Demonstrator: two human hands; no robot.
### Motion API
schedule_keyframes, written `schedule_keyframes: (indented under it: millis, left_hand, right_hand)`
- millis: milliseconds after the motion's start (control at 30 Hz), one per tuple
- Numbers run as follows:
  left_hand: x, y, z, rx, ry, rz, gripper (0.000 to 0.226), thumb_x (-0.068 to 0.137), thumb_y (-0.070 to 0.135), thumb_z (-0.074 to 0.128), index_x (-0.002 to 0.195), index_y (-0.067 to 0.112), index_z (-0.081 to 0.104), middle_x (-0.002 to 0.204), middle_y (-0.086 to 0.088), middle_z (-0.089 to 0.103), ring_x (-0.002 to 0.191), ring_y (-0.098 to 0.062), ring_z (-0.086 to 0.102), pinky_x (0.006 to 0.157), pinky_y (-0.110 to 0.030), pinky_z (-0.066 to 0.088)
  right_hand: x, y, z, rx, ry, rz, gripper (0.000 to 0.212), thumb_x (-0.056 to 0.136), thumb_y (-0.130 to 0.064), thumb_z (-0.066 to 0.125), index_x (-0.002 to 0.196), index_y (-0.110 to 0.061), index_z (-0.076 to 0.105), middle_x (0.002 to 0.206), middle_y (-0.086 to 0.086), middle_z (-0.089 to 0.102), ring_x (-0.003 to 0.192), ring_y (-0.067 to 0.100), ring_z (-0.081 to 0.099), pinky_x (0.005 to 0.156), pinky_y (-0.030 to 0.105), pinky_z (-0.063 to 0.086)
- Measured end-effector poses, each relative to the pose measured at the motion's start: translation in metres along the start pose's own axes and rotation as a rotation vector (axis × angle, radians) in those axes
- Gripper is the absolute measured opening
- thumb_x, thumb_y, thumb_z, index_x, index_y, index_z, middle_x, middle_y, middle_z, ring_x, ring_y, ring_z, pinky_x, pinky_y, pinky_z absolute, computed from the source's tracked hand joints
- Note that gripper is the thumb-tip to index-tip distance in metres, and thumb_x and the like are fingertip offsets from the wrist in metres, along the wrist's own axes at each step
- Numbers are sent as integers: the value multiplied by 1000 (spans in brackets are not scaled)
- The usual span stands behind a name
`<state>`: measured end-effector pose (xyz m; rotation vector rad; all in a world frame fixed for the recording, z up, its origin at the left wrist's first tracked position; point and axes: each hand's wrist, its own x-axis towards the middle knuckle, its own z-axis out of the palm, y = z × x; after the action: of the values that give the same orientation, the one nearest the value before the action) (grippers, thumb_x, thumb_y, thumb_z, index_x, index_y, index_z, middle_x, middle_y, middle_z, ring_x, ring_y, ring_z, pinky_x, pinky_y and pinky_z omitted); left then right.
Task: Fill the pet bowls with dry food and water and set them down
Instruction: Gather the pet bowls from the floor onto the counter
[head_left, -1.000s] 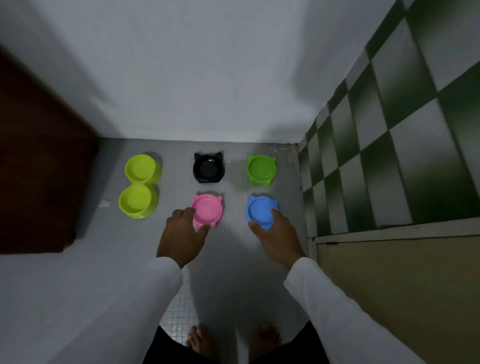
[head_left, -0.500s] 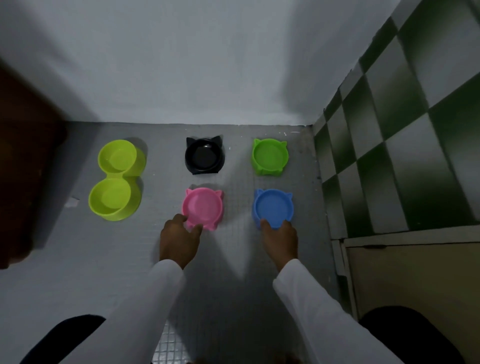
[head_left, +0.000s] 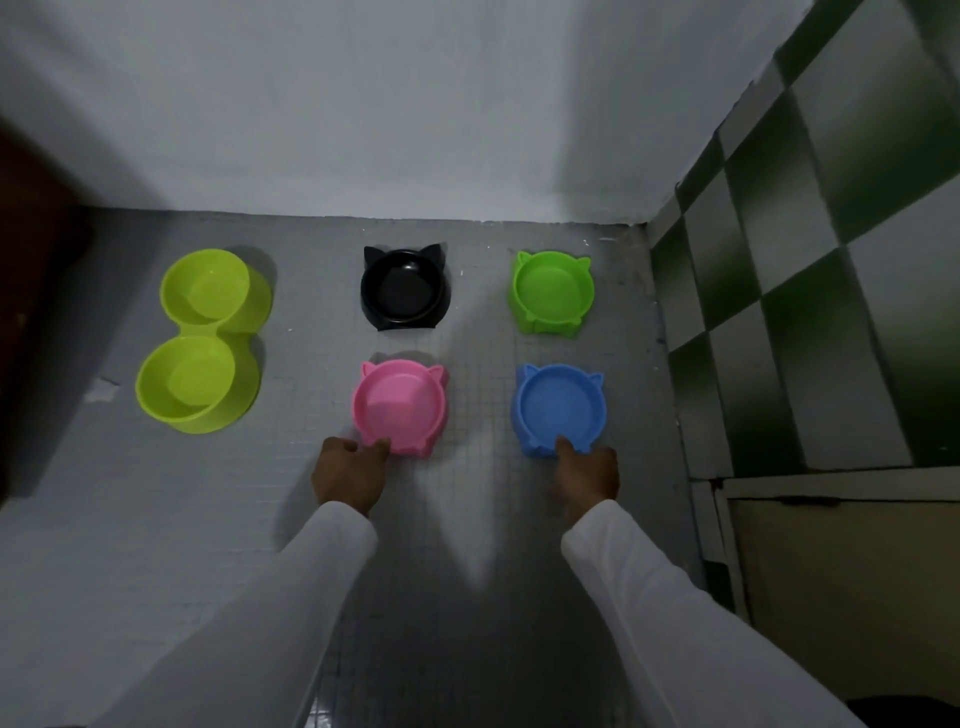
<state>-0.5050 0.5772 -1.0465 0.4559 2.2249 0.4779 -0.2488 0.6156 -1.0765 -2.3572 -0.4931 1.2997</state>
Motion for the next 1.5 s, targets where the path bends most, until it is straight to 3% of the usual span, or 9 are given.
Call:
schedule_keyframes:
  millis: [133, 467, 700, 833, 1033, 1200, 1333, 1433, 1500]
  left_hand:
    - [12, -4, 5, 55, 3, -13, 51, 91, 41, 75, 121, 1, 63, 129, -24, 65, 120, -41, 59, 96, -41, 46]
    - [34, 0, 9, 223, -45, -7, 77, 98, 57, 57, 141, -7, 49, 142, -29, 54, 129, -44, 54, 101, -42, 45]
    - [39, -1, 12, 271, -29, 7, 64, 99, 54, 53, 127, -3, 64, 125, -26, 66, 113, -42, 62, 92, -42, 50]
    - [36, 2, 15, 249, 3, -24, 72, 98, 62, 51, 128, -3, 61, 124, -26, 65, 110, -41, 63, 84, -40, 48]
    - [37, 5, 15, 248, 29, 32, 50, 101, 44, 54, 117, 0, 69, 116, -24, 70, 94, -36, 62, 81, -39, 48]
    - [23, 12, 11, 139, 87, 36, 41, 96, 35, 64, 108, -3, 72, 105, -24, 70, 92, -36, 60, 80, -38, 43]
    - [14, 12, 10, -157, 86, -74, 42, 82, 32, 77, 101, -5, 68, 94, -16, 67, 85, -32, 59, 76, -36, 47]
    - [34, -12, 21, -438, -2, -74, 68, 56, 35, 85, 111, 0, 65, 111, -22, 71, 88, -33, 71, 68, -43, 62]
    - [25, -10, 19, -604, -71, -65, 75, 66, 21, 86, 133, 14, 53, 131, -14, 59, 103, -36, 67, 76, -54, 64]
  right_hand:
    - [10, -1, 4, 39, 22, 42, 54, 92, -33, 72, 136, -11, 49, 127, 12, 60, 110, 34, 64, 93, 52, 57]
    - [24, -3, 11, 38, 96, 123, 55, 88, -34, 75, 130, -14, 46, 125, 16, 57, 105, 37, 65, 83, 53, 61]
    - [29, -8, 7, 26, 57, 106, 42, 95, -23, 67, 132, -11, 51, 124, 16, 59, 93, 32, 70, 76, 50, 63]
    - [28, -8, 4, 39, 32, 90, 41, 97, -23, 65, 133, -9, 52, 124, 16, 60, 90, 31, 70, 73, 49, 64]
    - [27, -9, 0, 84, 20, 78, 42, 99, -26, 62, 135, -9, 50, 122, 15, 61, 96, 31, 69, 77, 48, 63]
    - [18, -9, 4, 129, 100, -1, 33, 95, -30, 66, 119, -10, 56, 111, 12, 64, 96, 29, 68, 81, 47, 63]
    - [5, -11, 7, 242, 132, -25, 24, 88, -27, 74, 92, -20, 51, 103, 11, 66, 91, 29, 68, 77, 51, 62]
    - [-8, -14, 1, 364, 86, -2, 34, 89, -17, 74, 111, -19, 48, 109, 4, 56, 100, 29, 65, 78, 50, 63]
    - [-19, -19, -1, 418, 46, -9, 49, 91, -12, 71, 131, -22, 46, 124, 7, 53, 110, 32, 62, 76, 51, 63]
